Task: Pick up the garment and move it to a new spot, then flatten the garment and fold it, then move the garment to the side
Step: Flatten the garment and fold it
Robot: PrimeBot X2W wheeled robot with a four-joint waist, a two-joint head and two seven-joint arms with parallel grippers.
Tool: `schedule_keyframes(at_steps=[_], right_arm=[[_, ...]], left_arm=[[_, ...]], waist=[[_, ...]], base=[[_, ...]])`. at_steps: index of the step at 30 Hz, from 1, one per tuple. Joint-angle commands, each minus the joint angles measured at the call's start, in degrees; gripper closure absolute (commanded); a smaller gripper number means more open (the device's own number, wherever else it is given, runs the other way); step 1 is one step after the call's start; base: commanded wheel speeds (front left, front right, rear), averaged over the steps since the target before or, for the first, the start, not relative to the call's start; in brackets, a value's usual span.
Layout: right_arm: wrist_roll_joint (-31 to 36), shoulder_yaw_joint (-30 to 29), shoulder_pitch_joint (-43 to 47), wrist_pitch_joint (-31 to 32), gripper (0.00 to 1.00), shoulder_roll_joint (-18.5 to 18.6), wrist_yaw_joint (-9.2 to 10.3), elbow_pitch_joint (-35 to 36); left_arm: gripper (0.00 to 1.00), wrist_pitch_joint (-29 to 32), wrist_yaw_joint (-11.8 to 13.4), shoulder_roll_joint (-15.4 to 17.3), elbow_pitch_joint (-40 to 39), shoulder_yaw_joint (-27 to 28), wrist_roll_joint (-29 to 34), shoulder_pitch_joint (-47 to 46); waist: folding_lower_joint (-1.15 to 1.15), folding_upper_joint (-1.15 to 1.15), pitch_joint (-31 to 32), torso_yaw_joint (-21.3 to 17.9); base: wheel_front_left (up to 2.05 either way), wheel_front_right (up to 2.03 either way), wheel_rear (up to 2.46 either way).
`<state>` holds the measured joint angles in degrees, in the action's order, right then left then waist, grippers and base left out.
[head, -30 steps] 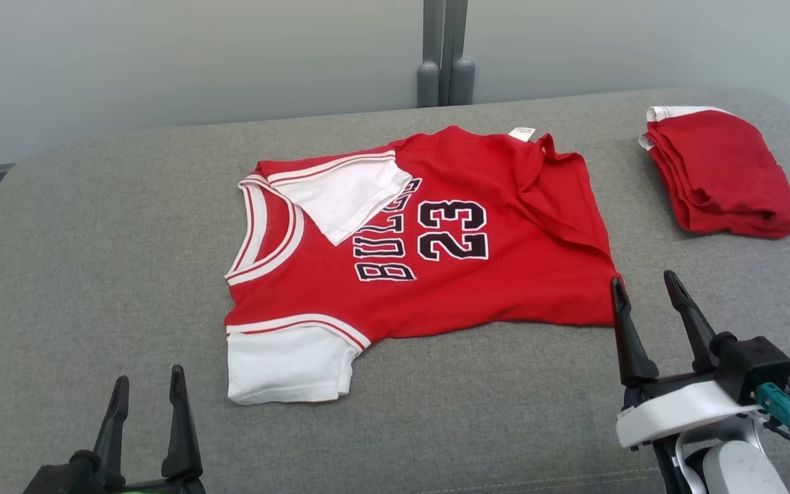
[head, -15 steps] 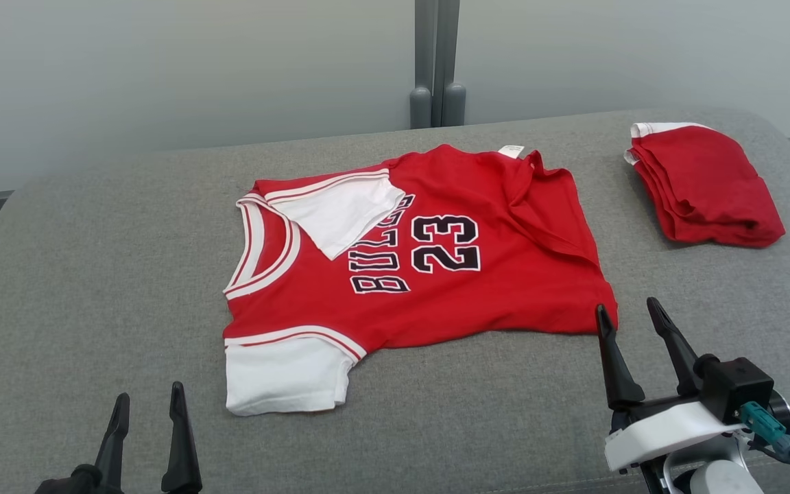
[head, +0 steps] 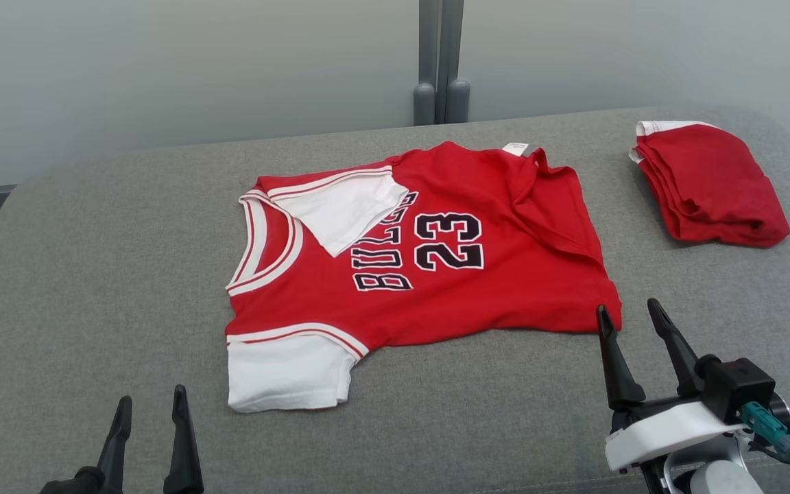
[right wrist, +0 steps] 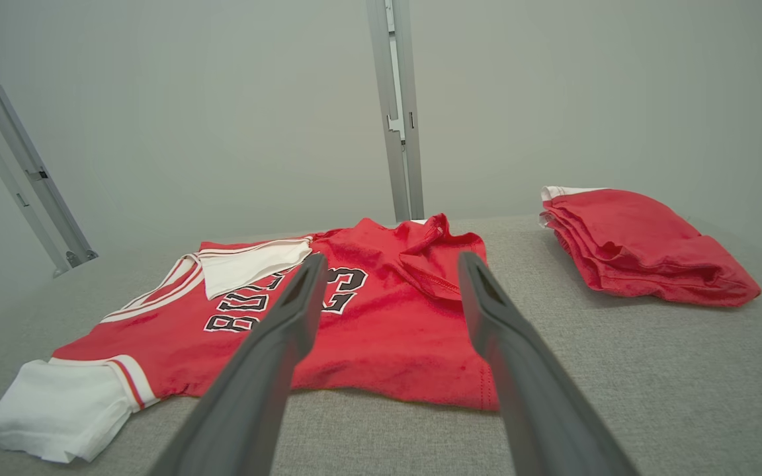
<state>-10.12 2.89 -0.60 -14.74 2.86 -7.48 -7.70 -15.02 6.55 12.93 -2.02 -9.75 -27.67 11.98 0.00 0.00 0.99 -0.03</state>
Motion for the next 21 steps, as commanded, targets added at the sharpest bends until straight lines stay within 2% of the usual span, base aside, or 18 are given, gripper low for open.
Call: schedule_keyframes(at_steps=[1, 9, 17, 21], right_arm=[[-0.39, -0.05, -0.47, -0.36, 0.00, 0.09, -0.02, -0.15], [-0.76, -0.10, -0.72, -0.35, 0.00, 0.10, -0.02, -0.58], [-1.09, 0.18, -1.84, 0.13, 0.00, 0.10, -0.02, -0.17], [-1.02, 0.06, -2.40, 0.38, 0.00, 0.10, -0.02, 0.26]], left_arm=[[0.00, -0.18, -0.25, -0.11, 0.08, 0.09, 0.28, 0.07], [0.00, 2.90, -2.15, -0.32, 3.20, -1.79, -1.85, -1.39], [0.00, 6.43, -7.61, -2.81, 14.16, -1.83, -10.02, -6.28], [0.00, 6.83, -9.87, -3.40, 20.56, -2.52, -11.05, -10.25]], waist=[[0.00, 0.00, -0.06, 0.00], [0.00, 0.00, -0.62, -0.04], [0.00, 0.00, -2.81, -0.66], [0.00, 0.00, -4.38, -1.35]], base=[[0.00, 0.00, 0.00], [0.00, 0.00, 0.00], [0.00, 0.00, 0.00], [0.00, 0.00, 0.00]])
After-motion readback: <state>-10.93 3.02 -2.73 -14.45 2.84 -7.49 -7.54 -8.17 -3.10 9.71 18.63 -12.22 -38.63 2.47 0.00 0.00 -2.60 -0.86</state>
